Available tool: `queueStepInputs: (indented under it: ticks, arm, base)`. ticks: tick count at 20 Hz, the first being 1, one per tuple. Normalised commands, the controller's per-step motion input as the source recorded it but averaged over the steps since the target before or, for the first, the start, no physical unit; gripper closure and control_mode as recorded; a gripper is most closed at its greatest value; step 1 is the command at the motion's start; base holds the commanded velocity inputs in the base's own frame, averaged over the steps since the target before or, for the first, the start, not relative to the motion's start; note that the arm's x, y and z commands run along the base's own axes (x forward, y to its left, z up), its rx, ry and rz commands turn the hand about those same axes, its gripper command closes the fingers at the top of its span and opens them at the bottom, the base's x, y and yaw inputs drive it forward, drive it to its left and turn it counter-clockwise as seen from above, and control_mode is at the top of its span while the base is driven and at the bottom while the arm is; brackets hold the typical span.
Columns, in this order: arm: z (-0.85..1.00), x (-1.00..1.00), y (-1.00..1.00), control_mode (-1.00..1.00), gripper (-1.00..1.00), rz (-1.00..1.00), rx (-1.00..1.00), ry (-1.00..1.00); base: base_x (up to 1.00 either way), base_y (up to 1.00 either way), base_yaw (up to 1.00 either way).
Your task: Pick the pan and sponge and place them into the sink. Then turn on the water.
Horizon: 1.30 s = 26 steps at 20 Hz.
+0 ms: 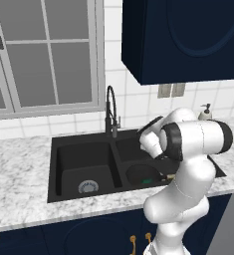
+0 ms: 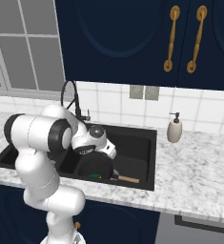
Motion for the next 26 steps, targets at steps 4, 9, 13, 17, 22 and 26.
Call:
queueStepInputs:
  ticks: [4,9,13,17,22,26]
  arm:
    - [0.80,0.00,0.00,-1.00,-1.00,0.28,-0.14,-0.20]
    - [0.79,0.04,0.00,-1.00,-1.00,0.30,-0.11,-0.16]
    - [0.31,0.17,0.00,-1.00,-1.00,0.36,-0.12,-0.08]
    - [0.09,0.19,0.05,-1.00,-1.00,0.36,-0.13,-0.16]
    - [0.00,0.15,0.20,-1.00,-1.00,0.34,-0.15,-0.29]
    - [-0.33,0.00,0.37,-1.00,-1.00,0.17,-0.11,-0.31]
  base:
    - [0.00,0.00,0.00]
    - [0.00,0.00,0.00]
    - [0.00,0.00,0.00]
    - [0.00,0.00,0.00]
    - [0.00,0.00,0.00]
    - [0.00,0.00,0.00]
